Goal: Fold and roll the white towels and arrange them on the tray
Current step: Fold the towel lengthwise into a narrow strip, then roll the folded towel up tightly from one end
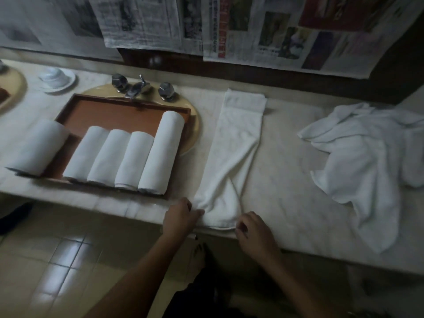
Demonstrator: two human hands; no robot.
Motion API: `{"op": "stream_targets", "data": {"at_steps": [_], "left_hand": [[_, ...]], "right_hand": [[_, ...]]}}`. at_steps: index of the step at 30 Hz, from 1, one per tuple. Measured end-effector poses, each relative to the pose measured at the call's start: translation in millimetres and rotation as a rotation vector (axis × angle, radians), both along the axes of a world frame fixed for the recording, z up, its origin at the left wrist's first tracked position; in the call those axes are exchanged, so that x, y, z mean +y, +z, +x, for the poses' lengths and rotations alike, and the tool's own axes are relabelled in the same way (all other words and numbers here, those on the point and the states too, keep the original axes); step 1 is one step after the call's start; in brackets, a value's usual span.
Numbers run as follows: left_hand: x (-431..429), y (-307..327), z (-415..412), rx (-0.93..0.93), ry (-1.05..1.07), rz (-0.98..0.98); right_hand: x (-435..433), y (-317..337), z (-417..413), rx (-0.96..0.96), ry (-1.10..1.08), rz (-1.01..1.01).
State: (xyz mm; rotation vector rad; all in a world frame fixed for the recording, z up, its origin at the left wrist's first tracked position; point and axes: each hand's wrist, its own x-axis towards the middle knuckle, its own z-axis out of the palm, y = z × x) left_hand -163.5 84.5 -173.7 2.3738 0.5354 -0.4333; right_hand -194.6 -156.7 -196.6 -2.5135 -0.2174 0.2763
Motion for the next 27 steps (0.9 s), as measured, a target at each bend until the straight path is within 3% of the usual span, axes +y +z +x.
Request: {"op": "stream_targets", "data": {"at_steps": [5,10,13,17,20,24,27], "left_hand": [[1,-2,5,-0.007,-0.049,0.040],[1,0,7,0.001,-0.062,0.048],[1,2,6,0.010,-0.071,0.054],[0,3,4,0.020,-0.073,0.055],[-1,1,4,0.021,-0.093,0.057],[0,7,6,0.047,-0.140,0.057],[-1,11,-5,-0.007,-0.144,0.036]], "right_hand": [[13,16,-19,-0.093,-0.128,-0.020],[18,12,-20,0.028,-0.284,0.023],[27,14,-11,0.066,-0.267,0.036],[35,29,-27,-0.102,-0.379,0.113],[39,28,-55,-0.239,-0.329,0.036],[40,5,-70,-0.127,-0.349,-0.109],[42,5,-66,0.010,-0.538,-0.027]]}}
